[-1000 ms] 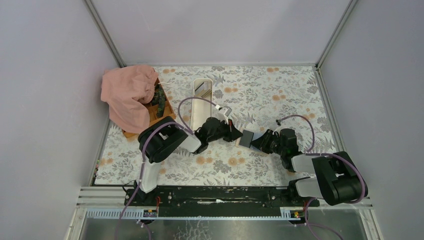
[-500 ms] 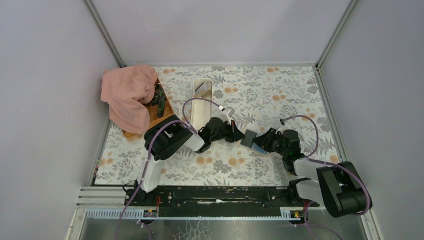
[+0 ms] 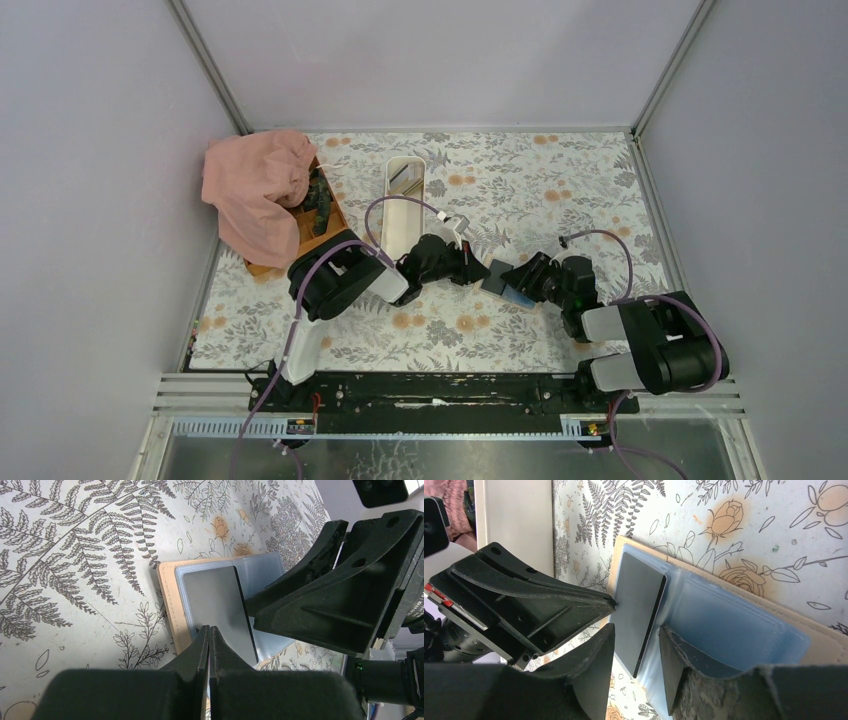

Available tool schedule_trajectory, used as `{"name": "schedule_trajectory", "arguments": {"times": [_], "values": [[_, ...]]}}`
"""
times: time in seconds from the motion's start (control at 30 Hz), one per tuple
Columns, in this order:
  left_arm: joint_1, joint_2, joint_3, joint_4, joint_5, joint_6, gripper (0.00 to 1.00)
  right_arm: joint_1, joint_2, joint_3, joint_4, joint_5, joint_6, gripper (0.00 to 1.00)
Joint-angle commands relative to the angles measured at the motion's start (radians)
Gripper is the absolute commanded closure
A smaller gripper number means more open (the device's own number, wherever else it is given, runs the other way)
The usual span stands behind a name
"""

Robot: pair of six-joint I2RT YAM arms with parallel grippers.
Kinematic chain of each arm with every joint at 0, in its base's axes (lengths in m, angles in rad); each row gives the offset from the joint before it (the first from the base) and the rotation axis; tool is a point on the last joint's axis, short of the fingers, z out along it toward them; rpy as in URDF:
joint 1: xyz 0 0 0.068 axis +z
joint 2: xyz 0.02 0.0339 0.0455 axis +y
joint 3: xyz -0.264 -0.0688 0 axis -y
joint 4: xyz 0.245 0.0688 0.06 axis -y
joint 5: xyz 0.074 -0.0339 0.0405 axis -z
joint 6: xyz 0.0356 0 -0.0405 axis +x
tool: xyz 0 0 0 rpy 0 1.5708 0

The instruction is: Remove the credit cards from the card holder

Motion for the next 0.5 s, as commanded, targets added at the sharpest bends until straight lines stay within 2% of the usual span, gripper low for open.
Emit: {"name": "schedule_trajectory", "arguments": {"times": [0.0,0.33,0.47], "values": [[-0.002,0.03,-0.025,-0.048,0.013,0.002,1.0,-0.003,0.048,0.012,0.074,-0.044,0.026,0.54],[-0.002,0.032,-0.024,-0.042,0.024,-0.005,1.0,-0.003,0.067,0.027,0.075,-0.081,0.01,0.55],[-0.003,0.036,-0.032,-0.023,0.027,-0.016,1.0,-0.002,0.096,0.024,0.218,-0.175,0.069,0.55]]}}
